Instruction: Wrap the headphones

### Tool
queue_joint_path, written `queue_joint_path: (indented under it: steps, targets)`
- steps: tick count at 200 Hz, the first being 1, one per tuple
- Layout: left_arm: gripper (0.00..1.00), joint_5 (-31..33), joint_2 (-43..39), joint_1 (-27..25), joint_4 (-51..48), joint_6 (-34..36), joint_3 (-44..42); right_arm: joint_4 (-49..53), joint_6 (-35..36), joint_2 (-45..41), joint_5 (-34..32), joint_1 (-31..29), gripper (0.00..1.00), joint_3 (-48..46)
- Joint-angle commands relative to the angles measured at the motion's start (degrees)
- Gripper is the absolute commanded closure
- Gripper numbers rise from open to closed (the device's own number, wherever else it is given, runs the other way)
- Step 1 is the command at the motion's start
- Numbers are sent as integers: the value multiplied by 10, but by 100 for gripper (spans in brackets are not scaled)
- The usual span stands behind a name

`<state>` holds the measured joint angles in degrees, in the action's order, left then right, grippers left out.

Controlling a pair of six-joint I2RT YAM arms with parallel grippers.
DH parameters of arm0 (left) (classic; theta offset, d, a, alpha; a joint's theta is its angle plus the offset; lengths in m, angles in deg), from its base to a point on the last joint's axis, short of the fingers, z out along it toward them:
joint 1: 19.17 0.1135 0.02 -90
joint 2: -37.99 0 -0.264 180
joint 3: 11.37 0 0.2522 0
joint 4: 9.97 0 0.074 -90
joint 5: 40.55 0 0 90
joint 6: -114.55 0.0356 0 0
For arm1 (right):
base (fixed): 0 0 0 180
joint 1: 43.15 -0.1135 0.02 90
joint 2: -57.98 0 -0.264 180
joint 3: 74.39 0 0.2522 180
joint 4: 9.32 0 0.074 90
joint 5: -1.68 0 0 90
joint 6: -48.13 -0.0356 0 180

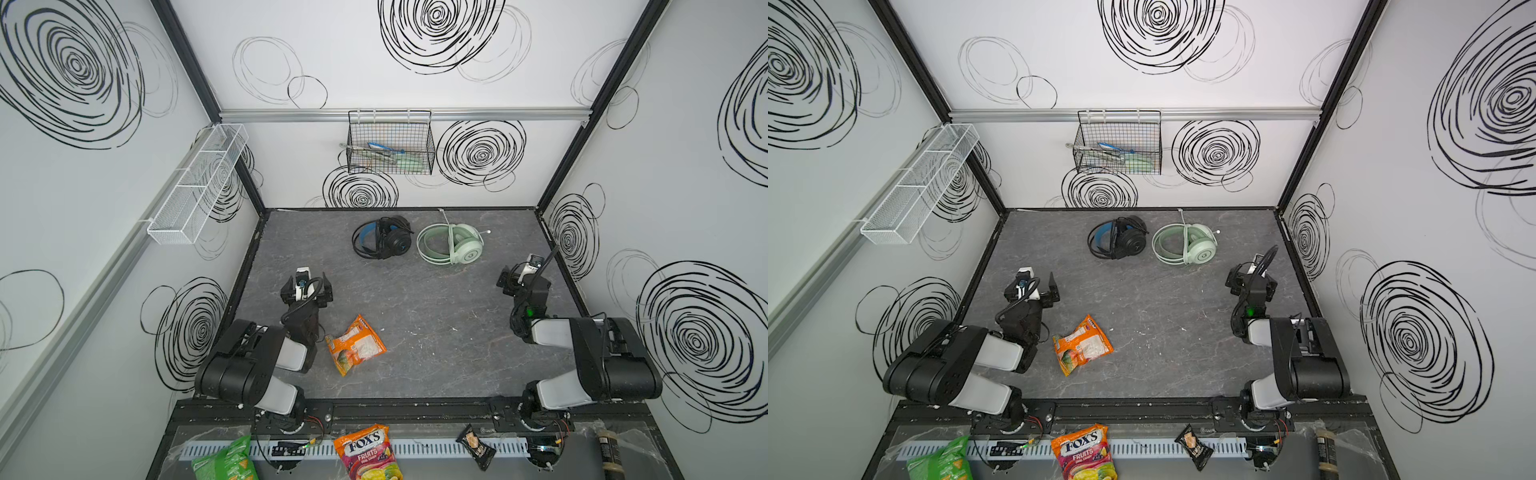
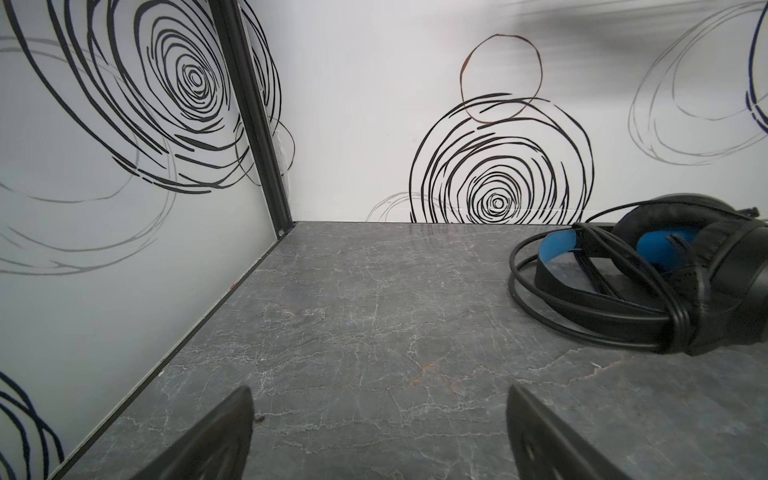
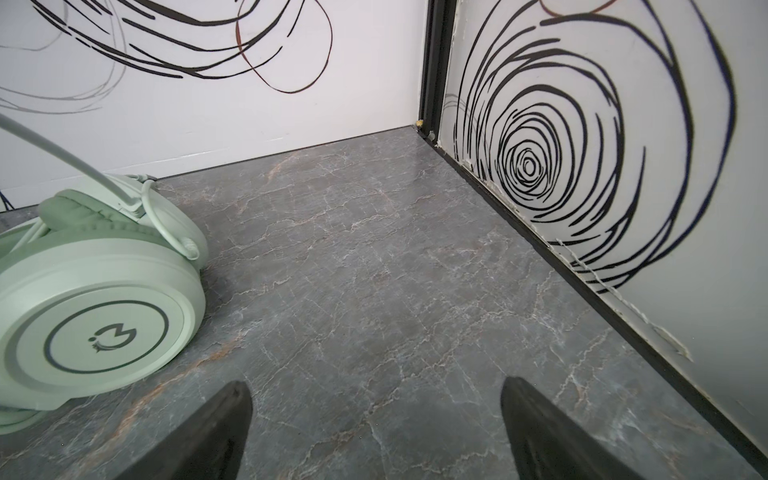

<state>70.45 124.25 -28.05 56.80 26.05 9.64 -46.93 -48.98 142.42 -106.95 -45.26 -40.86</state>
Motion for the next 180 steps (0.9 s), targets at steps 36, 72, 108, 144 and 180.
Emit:
queue_joint_path:
  steps: [36,72,108,144,180]
  targets:
    - [4,-6,4,3,53,-4,6,-113,7,-54,-23,-24,3,-73]
    - [4,-7,4,4,51,-4,7,-51,33,-12,30,-24,3,-17]
    - [4,-7,4,4,51,-4,7,-75,40,8,166,19,3,-28]
    - [4,-24,0,13,30,-13,15,-83,40,8,167,20,3,-31]
    - [4,-27,1,16,27,-13,16,-114,48,8,179,20,3,-44]
